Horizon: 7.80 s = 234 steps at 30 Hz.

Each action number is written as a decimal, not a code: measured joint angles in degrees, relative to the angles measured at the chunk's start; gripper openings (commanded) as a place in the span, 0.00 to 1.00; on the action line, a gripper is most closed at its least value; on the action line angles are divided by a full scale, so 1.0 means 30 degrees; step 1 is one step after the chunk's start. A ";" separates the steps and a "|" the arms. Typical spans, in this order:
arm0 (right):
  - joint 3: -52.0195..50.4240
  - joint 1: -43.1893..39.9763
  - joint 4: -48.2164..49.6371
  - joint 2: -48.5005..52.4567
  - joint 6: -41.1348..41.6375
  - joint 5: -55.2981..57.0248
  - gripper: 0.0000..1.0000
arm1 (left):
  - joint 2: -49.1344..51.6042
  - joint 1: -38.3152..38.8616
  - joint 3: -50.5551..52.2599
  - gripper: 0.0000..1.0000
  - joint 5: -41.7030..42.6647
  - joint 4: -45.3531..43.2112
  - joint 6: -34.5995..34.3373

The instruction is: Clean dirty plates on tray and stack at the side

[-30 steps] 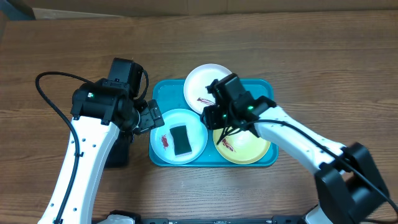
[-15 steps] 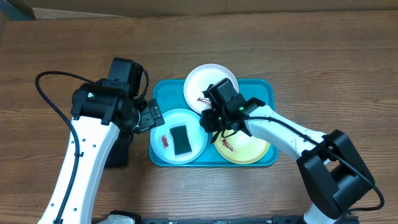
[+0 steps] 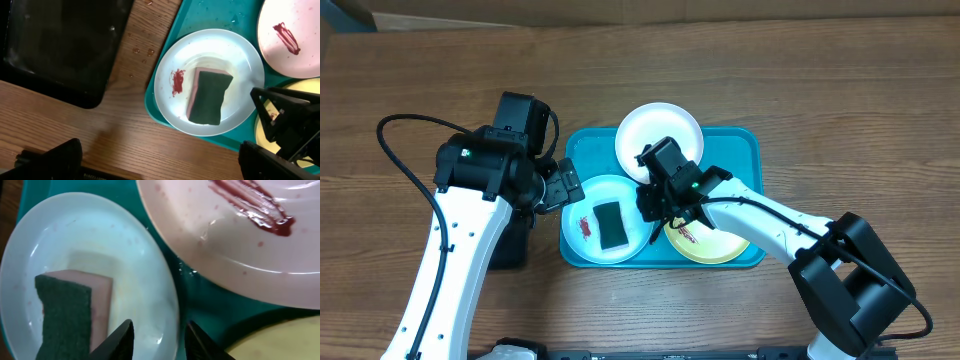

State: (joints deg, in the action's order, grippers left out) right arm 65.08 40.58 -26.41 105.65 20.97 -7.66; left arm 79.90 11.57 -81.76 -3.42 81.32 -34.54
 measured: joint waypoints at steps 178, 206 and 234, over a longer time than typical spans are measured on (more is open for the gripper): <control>-0.0124 0.0087 0.0648 0.1384 0.0634 0.0153 0.09 | 0.7788 0.2805 0.2616 0.04 -0.6666 -0.6798 0.0532; -0.0124 0.0095 0.0612 0.1384 0.0641 0.0277 0.09 | 0.7329 0.2936 0.7716 0.04 0.1676 -1.3624 0.0911; 0.2856 0.0007 -0.4517 0.0313 0.0117 -0.0619 0.04 | 0.4014 -0.1078 0.0007 0.04 -1.0265 -0.0699 -0.2506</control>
State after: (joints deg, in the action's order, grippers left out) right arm 73.65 40.60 -39.97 106.59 21.32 -9.52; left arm 91.94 8.34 -81.73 -34.22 79.22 -42.06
